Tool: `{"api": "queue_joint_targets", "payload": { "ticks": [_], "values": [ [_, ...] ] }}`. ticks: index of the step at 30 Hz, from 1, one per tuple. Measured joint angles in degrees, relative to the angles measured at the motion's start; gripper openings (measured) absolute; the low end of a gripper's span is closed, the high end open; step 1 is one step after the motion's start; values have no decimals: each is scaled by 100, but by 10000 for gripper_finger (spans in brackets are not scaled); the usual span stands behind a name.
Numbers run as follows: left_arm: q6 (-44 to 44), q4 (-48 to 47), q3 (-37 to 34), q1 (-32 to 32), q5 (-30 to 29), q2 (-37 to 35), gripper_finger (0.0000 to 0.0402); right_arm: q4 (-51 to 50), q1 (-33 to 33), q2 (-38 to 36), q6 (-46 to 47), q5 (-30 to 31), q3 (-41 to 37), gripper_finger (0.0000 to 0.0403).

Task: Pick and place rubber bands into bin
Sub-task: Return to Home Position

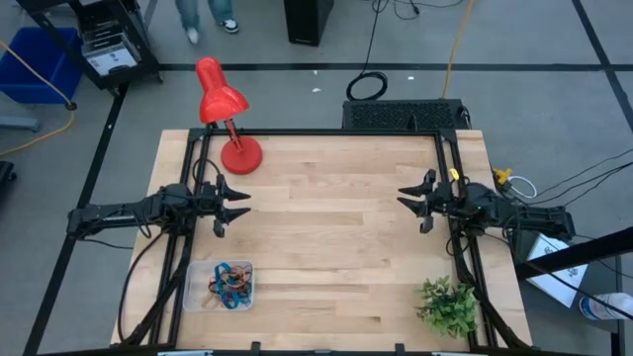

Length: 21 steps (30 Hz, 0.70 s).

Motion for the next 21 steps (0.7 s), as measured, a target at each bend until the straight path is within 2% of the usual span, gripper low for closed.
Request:
{"api": "queue_joint_targets", "payload": {
  "ticks": [21],
  "values": [
    [4, -1, 1, 4, -16, 0, 200, 34, 0, 50, 166, -1, -10, 114]
  ]
}}
